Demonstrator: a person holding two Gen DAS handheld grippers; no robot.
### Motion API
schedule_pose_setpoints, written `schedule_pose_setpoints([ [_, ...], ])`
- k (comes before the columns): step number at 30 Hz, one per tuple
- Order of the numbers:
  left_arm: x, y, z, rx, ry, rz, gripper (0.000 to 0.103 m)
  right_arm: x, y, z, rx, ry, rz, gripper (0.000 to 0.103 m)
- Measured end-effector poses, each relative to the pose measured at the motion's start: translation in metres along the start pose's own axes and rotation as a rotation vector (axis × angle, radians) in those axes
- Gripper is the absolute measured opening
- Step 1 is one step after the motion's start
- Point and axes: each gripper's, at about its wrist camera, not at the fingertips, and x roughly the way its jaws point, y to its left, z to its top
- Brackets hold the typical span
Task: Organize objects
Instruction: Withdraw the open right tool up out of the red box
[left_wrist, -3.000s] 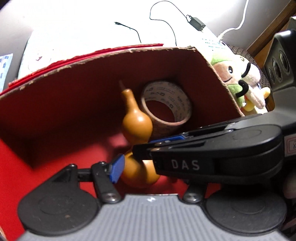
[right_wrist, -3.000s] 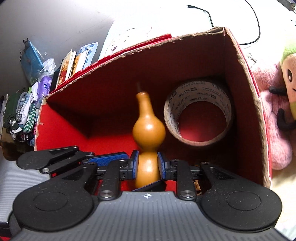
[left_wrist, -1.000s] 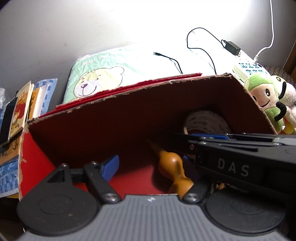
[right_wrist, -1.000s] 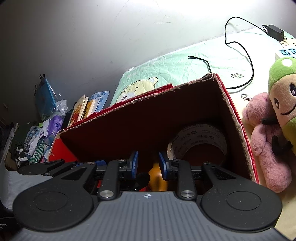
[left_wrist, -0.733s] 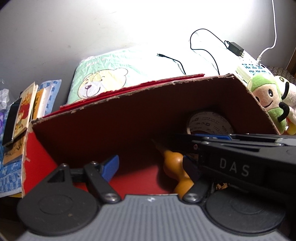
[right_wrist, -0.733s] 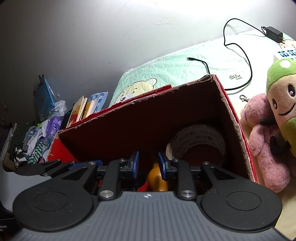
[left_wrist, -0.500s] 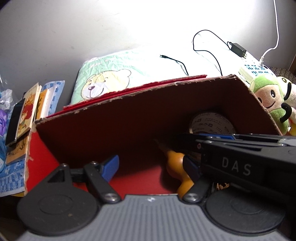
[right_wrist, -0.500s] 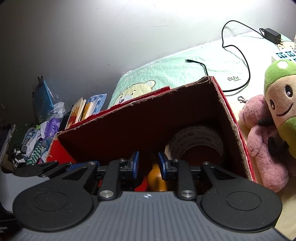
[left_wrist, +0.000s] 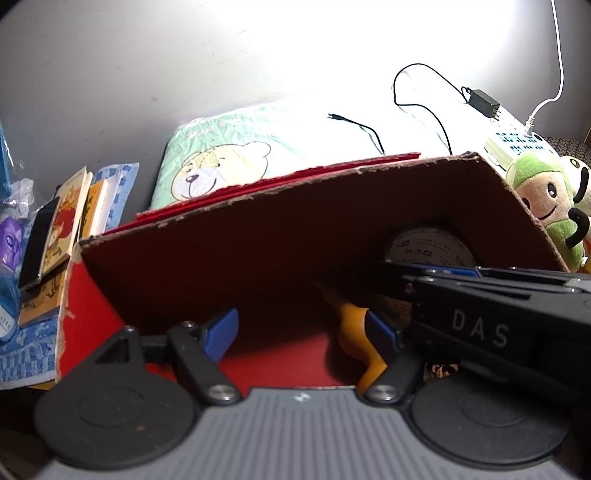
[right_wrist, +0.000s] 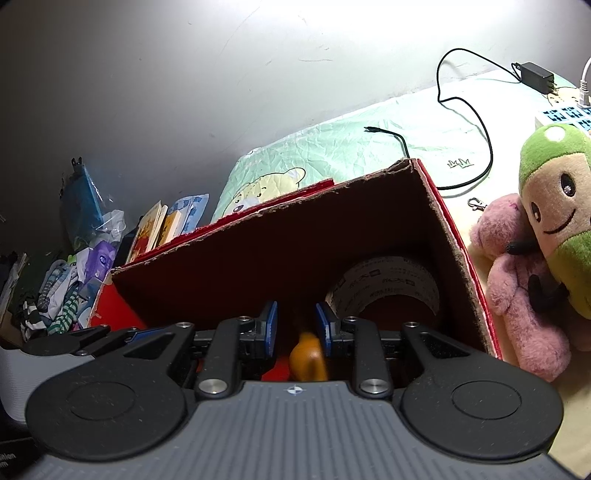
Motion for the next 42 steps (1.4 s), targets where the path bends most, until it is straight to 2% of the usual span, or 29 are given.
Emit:
schedule_pose_setpoints([
  [24, 0.003, -0.001, 0.001, -0.008, 0.012, 0.030, 0.078, 0.001, -0.002, 0.001, -0.014, 0.001, 0.037, 0.027],
  [35, 0.000, -0.003, 0.000, -0.014, 0.007, 0.067, 0.078, 0.003, -0.002, 0.002, -0.010, 0.022, 0.049, 0.028],
  [42, -0.009, -0.005, 0.000, -0.019, -0.008, 0.106, 0.085, -0.002, 0.000, 0.000, -0.008, 0.006, 0.034, 0.028],
])
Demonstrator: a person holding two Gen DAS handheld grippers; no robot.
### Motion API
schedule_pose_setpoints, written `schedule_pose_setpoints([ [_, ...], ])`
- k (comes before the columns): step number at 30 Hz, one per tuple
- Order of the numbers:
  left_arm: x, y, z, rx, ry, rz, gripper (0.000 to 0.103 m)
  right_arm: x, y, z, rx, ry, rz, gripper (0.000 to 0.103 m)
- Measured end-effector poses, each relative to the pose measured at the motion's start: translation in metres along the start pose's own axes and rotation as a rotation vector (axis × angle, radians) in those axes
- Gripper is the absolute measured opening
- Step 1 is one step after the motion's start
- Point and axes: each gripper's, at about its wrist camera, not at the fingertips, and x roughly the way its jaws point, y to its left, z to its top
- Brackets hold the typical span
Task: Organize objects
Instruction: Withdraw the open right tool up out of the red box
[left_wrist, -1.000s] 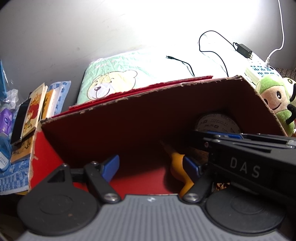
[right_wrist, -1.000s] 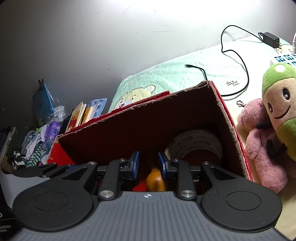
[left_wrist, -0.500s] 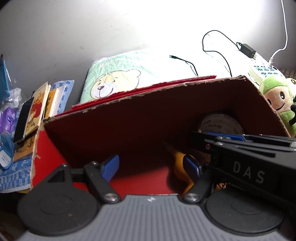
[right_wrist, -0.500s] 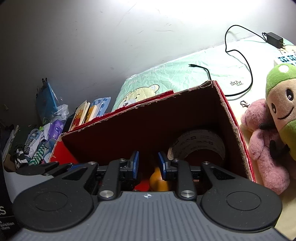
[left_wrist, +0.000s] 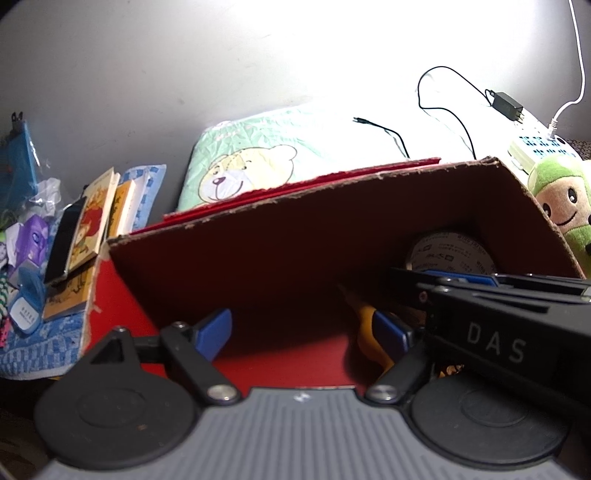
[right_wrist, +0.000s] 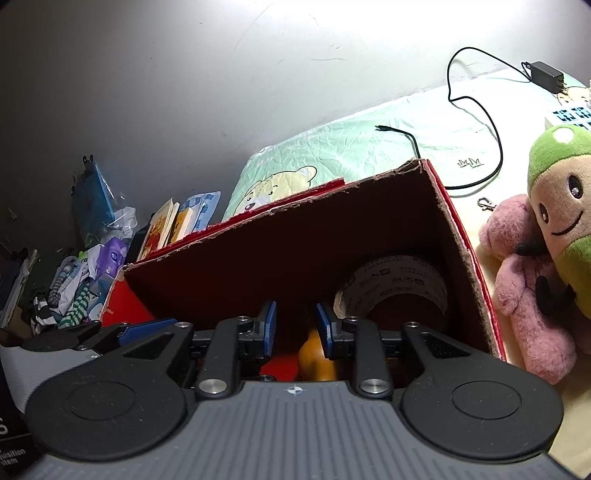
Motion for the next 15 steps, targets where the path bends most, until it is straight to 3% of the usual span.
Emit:
schedule_pose_setpoints([
  [15, -0.061, 0.018, -0.015, -0.046, -0.010, -0.008, 0.085, -0.061, 0.019, -0.004, -0.057, -0.131, -0.026, 0.029],
])
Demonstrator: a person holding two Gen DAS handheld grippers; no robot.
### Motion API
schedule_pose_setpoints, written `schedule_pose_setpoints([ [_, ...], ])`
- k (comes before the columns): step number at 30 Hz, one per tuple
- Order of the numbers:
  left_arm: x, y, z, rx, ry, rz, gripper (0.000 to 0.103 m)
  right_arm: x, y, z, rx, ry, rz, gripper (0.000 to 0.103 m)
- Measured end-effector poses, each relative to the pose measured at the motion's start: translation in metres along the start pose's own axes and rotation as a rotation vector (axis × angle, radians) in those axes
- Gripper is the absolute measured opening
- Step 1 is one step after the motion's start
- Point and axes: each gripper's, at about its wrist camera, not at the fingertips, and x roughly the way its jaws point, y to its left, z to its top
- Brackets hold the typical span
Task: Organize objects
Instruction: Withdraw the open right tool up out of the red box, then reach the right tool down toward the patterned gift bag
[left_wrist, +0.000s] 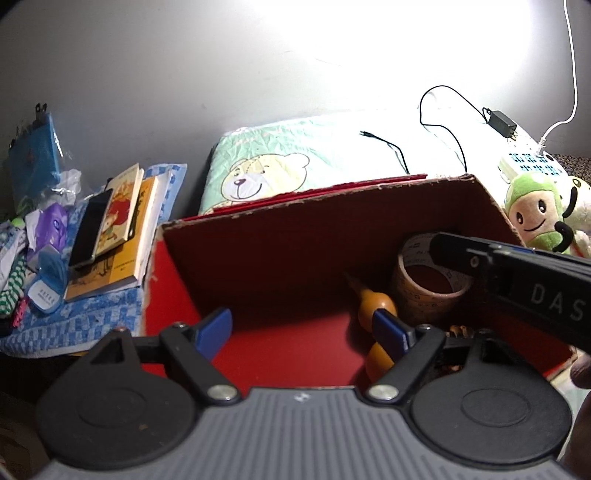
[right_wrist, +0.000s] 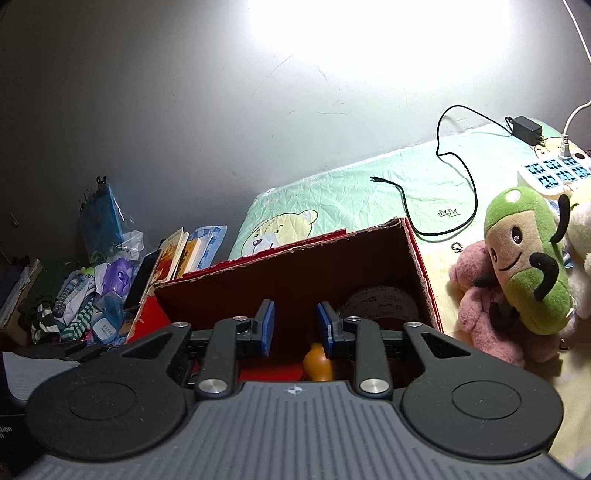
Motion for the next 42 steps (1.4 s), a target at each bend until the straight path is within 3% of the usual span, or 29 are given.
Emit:
schedule_pose_setpoints([
  [14, -0.041, 0.013, -0.024, 0.015, -0.027, -0.008, 0.085, -0.042, 0.023, -0.015, -0.076, -0.102, 0.001, 0.035],
  [18, -0.049, 0.017, -0.031, 0.018, -0.027, -0.009, 0.085, -0.050, 0.025, -0.019, -0.085, -0.125, 0.001, 0.042],
  [31, -0.062, 0.024, -0.058, 0.021, -0.007, -0.016, 0.085, -0.072, 0.031, -0.047, -0.130, -0.066, 0.040, 0.043],
  [42, -0.060, 0.017, -0.077, 0.032, 0.033, -0.017, 0.085, -0.078, 0.019, -0.067, -0.037, -0.012, 0.089, 0.043],
])
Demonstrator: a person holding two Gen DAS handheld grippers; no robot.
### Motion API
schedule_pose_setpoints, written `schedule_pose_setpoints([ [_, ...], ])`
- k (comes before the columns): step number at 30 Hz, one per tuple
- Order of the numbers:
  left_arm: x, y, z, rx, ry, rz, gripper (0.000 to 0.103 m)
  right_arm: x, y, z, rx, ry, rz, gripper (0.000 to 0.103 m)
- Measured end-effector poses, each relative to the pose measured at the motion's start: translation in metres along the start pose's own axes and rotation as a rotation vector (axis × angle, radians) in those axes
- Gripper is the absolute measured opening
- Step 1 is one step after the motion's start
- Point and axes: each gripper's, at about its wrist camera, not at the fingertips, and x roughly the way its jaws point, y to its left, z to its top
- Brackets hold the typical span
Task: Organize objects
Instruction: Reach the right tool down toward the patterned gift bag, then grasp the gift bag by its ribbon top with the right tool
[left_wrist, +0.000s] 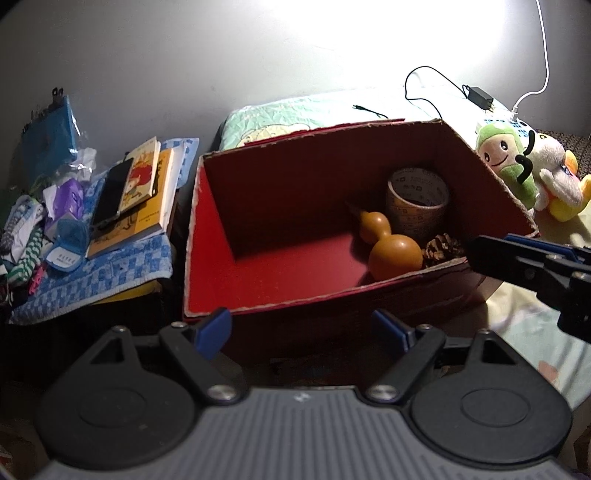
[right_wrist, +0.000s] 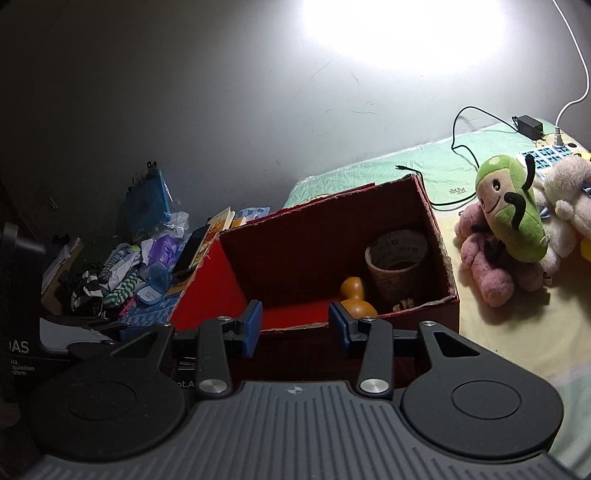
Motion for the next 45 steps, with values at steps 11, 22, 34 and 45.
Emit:
schedule_pose_setpoints([
  [11, 0.012, -0.003, -0.023, 0.016, 0.065, -0.057, 0.084, 0.001, -0.017, -0.017, 0.077, 0.086, 0.002, 0.043],
  [22, 0.014, -0.021, -0.050, 0.101, 0.109, -0.417, 0.084, 0.020, -0.055, -0.047, 0.318, 0.343, 0.041, 0.044],
  [34, 0.051, -0.038, -0.063, 0.027, 0.220, -0.502, 0.071, 0.034, -0.064, -0.070, 0.376, 0.456, 0.065, 0.043],
  [45, 0.058, -0.048, -0.065, 0.066, 0.232, -0.504, 0.071, 0.048, -0.066, -0.079, 0.400, 0.510, 0.106, 0.039],
])
